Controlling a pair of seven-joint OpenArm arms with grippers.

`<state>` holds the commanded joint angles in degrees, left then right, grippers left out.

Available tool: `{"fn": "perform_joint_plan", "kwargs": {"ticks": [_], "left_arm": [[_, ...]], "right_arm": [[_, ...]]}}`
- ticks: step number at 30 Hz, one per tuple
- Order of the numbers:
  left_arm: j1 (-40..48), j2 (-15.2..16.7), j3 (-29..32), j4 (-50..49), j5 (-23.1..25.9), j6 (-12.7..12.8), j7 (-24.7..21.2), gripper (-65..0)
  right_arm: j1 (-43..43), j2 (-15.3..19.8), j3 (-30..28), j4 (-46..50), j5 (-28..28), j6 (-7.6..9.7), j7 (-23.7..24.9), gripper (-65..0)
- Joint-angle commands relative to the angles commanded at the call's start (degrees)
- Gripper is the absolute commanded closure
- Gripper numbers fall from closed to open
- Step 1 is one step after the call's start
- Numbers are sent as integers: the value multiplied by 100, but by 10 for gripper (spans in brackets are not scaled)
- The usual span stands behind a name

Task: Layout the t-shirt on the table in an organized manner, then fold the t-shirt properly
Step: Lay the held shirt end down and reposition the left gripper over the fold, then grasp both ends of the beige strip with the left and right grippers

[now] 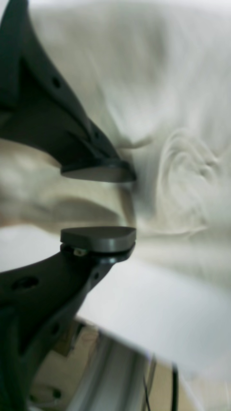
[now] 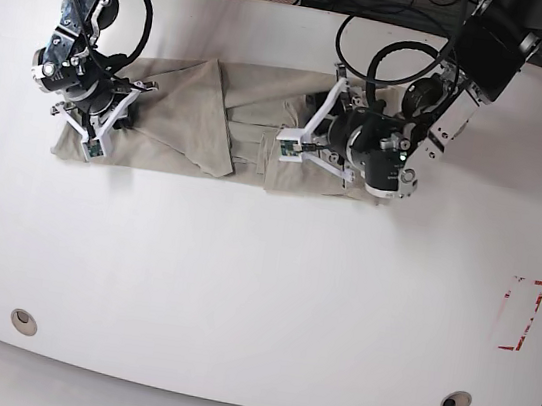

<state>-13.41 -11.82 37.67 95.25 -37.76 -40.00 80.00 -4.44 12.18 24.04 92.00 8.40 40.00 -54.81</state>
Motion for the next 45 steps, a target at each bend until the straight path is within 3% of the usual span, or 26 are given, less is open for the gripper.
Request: {"fn": "perform_joint_plan", "kwargs": {"ticks": [6,10,13,20,24,31,36,45], "left_arm": [[-246,-70,589,193,-18,0,0,-201],[-334,-211,615,554,0,0,0,-201],[-422,-273,211,765,0,0,-75,-199],[-79,-281,-1705,800,53,0,-303,-196],[352,-246,-2567,800,422,0,-602,-196],[870,-255,-2673,624,835,0,-910,-187],[1046,-255,-2725,88,914,0,-971,-103],[1222,-281,-2725,-721,1160,0,-1490,-97]], "right_arm": [[0,0,0,0,0,0,0,-52],[0,0,0,0,0,0,0,-52],[0,-9,0,0,0,0,0,-52],[9,-9,0,0,0,0,0,-52],[9,-9,9,0,0,0,0,-52],[9,-9,9,0,0,0,0,-52],[53,-141,9,35,0,0,0,-52],[79,-176,-18,211,9,0,-53,-55]]}}
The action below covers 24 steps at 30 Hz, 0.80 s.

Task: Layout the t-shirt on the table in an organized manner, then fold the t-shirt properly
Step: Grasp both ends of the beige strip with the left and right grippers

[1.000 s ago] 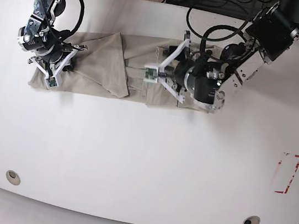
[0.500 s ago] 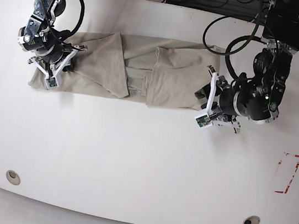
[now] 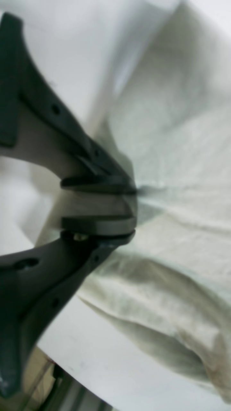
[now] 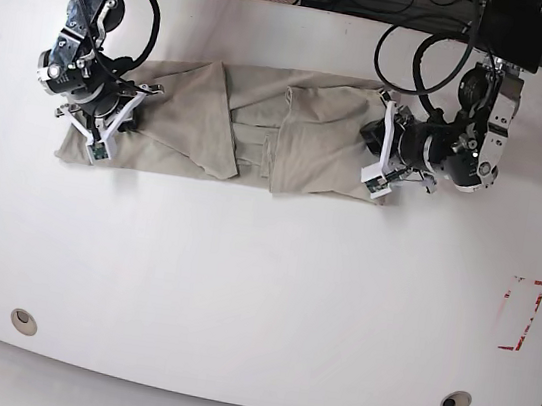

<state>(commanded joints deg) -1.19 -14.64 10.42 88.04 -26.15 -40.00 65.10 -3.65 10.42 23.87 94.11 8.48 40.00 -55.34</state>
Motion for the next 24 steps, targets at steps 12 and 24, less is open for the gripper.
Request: {"fn": "perform_joint_plan", "kwargs": {"ticks": [12,24], "left_arm": [[-18,-35,-9,-607,316,0,-114,-97],[-53,-334,0,-1029,316,0,-492,-97]], "right_arm": [[396,-387,747,1451,422,0,-1512,-487],[1152,264,2752,264,2207,0,-2466,-650]]}}
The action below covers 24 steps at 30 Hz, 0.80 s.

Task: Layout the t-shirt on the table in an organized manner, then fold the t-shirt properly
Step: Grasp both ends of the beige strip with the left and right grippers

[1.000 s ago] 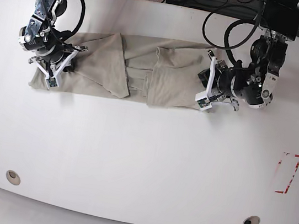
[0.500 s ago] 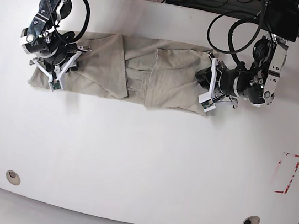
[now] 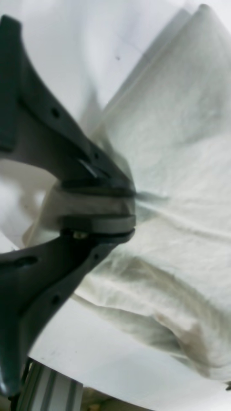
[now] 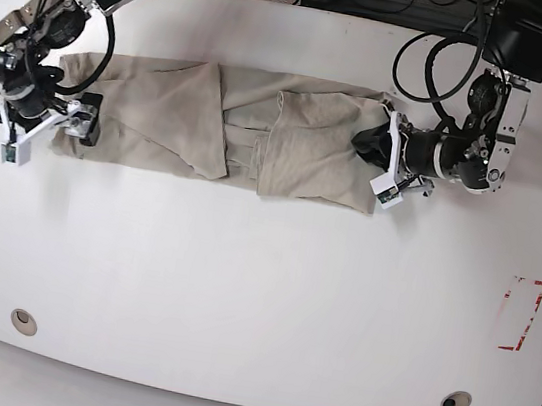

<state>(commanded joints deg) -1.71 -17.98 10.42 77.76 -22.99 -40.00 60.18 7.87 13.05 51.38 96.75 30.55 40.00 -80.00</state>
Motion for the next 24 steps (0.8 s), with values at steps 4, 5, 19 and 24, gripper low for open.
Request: {"fn": "perform_joint_plan", "kwargs": {"ticks": [4,5,19,24], "left_arm": [[0,-70,0,-9,0,0,0,-97],[0,-97,0,-9,0,0,-9,-97],[0,-123,0,-9,0,0,-9,-97],[0,-123,0,0,0,0,-9,-97]], "right_arm": [[35,422,211,-862,492,0,0,-650],[35,501,273,-1011,571,0,0,-650],[-149,835,404,-2602,730,0,295,-650],[-167,580,141,-2602,712,0,312,-639]]}}
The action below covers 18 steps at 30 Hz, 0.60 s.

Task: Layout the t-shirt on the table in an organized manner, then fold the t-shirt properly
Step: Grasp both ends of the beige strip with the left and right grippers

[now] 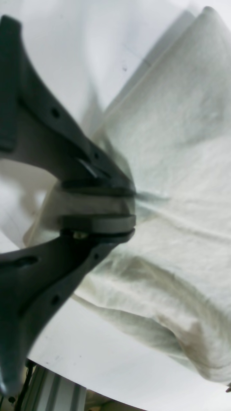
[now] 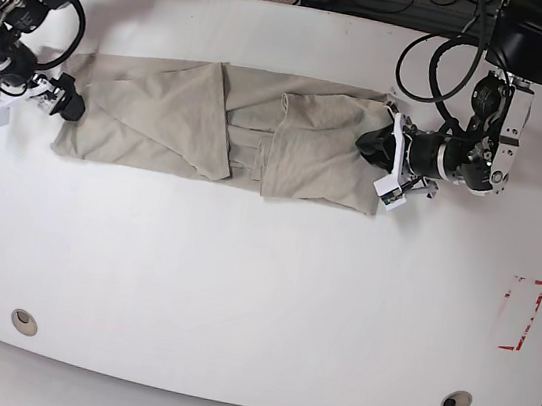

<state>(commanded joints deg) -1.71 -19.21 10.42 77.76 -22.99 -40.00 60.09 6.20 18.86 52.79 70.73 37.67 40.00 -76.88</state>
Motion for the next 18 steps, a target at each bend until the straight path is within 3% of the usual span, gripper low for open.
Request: {"fn": "perform_joint_plan", "kwargs": {"ticks": [5,10,13,15,18], "left_arm": [[-35,0,0,0,0,0,0,-97],[-53,0,9,0,0,0,0,-97],[-53,0,9,0,0,0,0,-97],[-62,0,9,0,9,0,0,-97],[-62,0,9,0,9,0,9,-97]], "right_arm": [[-149,-299,-316,9,0,0,281,-595],[-246,-413,-765,9,0,0,651,-484],[-281,-431,-862,9,-9,0,730,-347],[-281,-431,-862,9,-9,0,756,-211],[-281,-422,-853,9,-9,0,765,-59]]}}
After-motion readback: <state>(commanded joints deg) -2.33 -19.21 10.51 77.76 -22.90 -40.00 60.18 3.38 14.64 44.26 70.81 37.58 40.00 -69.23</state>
